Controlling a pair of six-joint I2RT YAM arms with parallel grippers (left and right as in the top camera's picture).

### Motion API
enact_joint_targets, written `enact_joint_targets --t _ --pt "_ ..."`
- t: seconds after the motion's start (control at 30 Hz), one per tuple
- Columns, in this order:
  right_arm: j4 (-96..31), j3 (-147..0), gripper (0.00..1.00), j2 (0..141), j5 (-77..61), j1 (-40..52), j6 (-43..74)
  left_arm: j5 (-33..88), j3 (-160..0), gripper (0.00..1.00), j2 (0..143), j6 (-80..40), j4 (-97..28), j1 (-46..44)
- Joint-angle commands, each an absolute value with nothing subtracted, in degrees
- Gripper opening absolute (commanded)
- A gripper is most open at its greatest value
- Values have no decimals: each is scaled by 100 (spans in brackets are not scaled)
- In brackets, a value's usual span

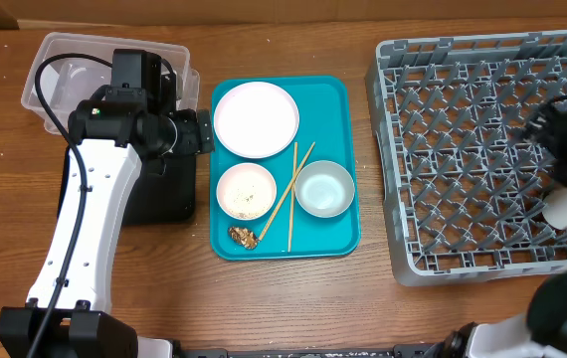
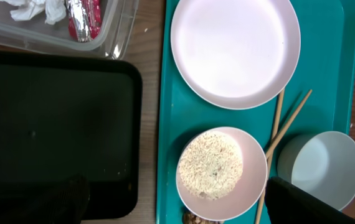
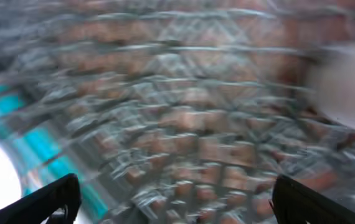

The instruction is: Sort waste into correct bins and load items into the dishwasher

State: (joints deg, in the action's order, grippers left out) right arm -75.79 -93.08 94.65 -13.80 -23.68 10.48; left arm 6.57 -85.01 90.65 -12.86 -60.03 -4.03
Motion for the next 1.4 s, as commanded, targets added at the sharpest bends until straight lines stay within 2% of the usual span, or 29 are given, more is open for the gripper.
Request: enact_joint_targets --t 0.0,0.27,0.37,0.53,0.63,0.77,1.1,1.17,1.27,1.37 --pt "-7544 -9338 100 9021 -1809 -1505 685 596 -8565 92 9063 -1179 -5999 -414" --pt "-7544 -9292 100 9327 -1806 589 768 596 -8565 92 9063 -1177 -6023 -414" --pt "-7546 -9284 100 9579 -1734 1111 880 596 -8565 92 9063 -1177 -6020 -414" --pt "-7647 -9284 100 10165 -882 1772 1739 596 -8565 92 9063 -1177 -6023 -414" --pt "-7671 -9231 100 10466 -858 1962 2012 596 -8565 92 9063 -1177 -6023 -414" --pt "-7487 -8842 95 10667 -858 2058 2390 596 -8565 92 9063 -1177 -6020 -414" --pt "-6187 -7430 83 10678 -1361 2058 2405 596 -8565 92 9063 -1179 -6018 -414" --pt "-6025 -7363 77 10678 -1358 2058 2408 596 -8565 92 9063 -1179 -6018 -414" --pt "-5909 -7349 60 10678 -1356 2058 2418 596 -8565 92 9063 -1179 -6020 -414" --pt "-5878 -7343 58 10678 -1343 2058 2502 598 -8565 92 9063 -1179 -6025 -414"
